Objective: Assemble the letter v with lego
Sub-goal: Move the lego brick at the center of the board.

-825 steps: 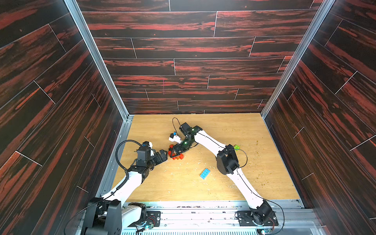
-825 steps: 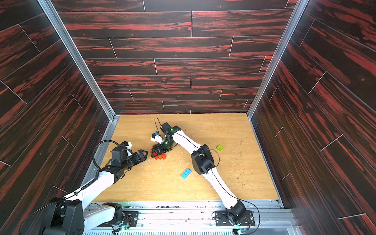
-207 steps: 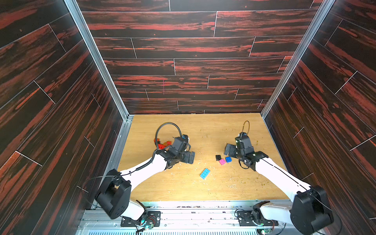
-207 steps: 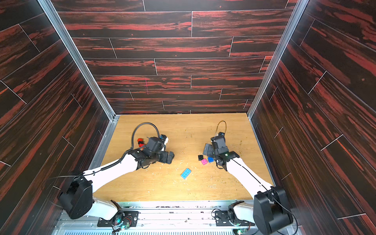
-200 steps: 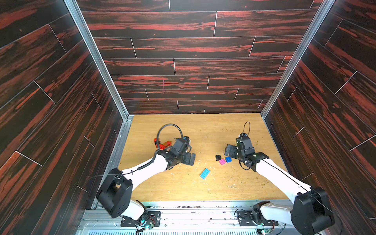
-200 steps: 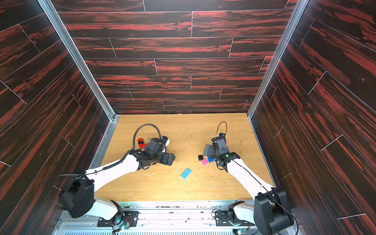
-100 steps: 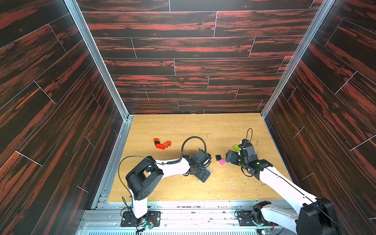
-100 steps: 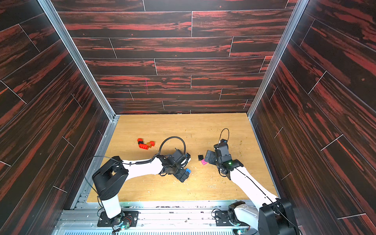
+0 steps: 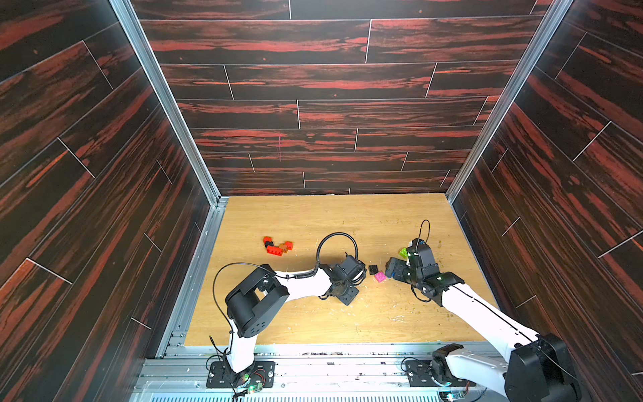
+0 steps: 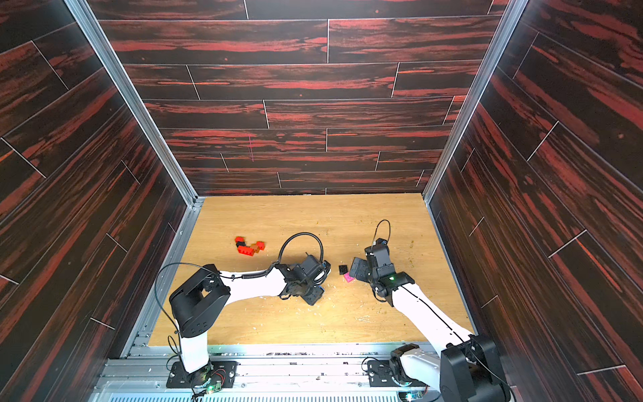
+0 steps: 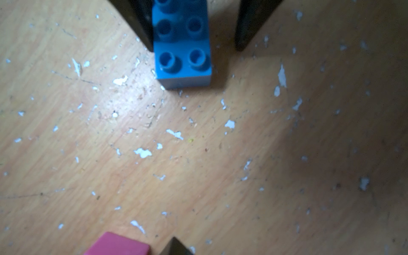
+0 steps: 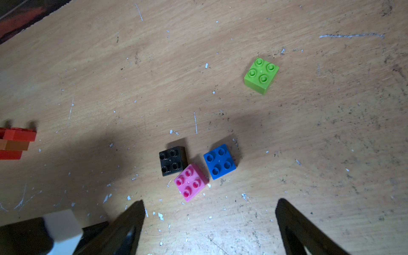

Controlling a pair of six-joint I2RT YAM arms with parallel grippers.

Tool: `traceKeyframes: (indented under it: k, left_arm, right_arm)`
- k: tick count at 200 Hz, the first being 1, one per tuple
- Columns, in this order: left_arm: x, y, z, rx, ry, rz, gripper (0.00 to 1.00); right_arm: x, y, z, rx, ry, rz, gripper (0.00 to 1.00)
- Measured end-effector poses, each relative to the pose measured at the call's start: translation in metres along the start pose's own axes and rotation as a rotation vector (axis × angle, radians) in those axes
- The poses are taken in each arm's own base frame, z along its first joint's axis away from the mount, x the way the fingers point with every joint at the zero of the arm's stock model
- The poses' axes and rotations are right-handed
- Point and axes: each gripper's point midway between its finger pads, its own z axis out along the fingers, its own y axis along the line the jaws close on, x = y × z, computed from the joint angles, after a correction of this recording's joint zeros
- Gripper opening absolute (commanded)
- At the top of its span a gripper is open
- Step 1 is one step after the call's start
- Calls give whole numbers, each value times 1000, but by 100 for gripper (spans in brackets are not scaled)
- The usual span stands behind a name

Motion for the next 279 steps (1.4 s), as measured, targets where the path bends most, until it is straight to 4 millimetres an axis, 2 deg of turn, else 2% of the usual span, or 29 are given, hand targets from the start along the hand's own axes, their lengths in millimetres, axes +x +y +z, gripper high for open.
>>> traceKeyframes:
  k: [17,44,63,76,91,115,135,154,175,211,255,269,279]
  left_arm:
    - [0,0,0,0,0,6,34]
    - [-1,3,0,-6,9,7,24]
    - [-5,7,1,17,16,-5,20]
    - [-11,15,2,48,24,-21,22]
    - [-21,37,3,59,31,-47,20]
    - [-35,85,3,27,56,-64,17]
    - [-55,120,4,0,78,-37,16]
    - [-71,137,6,-25,93,34,16]
    - [-78,142,15,-38,132,128,16]
    - [-83,145,21,-56,170,252,19]
    - [-90,150,23,-61,176,340,29]
    - [-94,153,25,-62,171,348,44]
    - [-94,156,27,-64,172,344,49]
  right_arm:
    - [1,0,1,-2,4,0,95]
    - [1,2,1,-13,8,3,94]
    - [2,4,1,-19,11,2,94]
    - [2,4,1,-23,14,0,94]
    - [3,6,2,-29,22,-4,93]
    - [6,7,6,-33,42,-8,94]
    - [10,7,9,-34,60,-15,93]
    - [12,8,11,-35,70,-19,93]
    - [12,9,12,-42,74,-20,94]
    - [12,11,14,-45,80,-23,93]
    - [15,13,19,-53,99,-22,94]
    - [15,13,20,-55,101,-22,93]
    - [14,14,19,-57,98,-22,93]
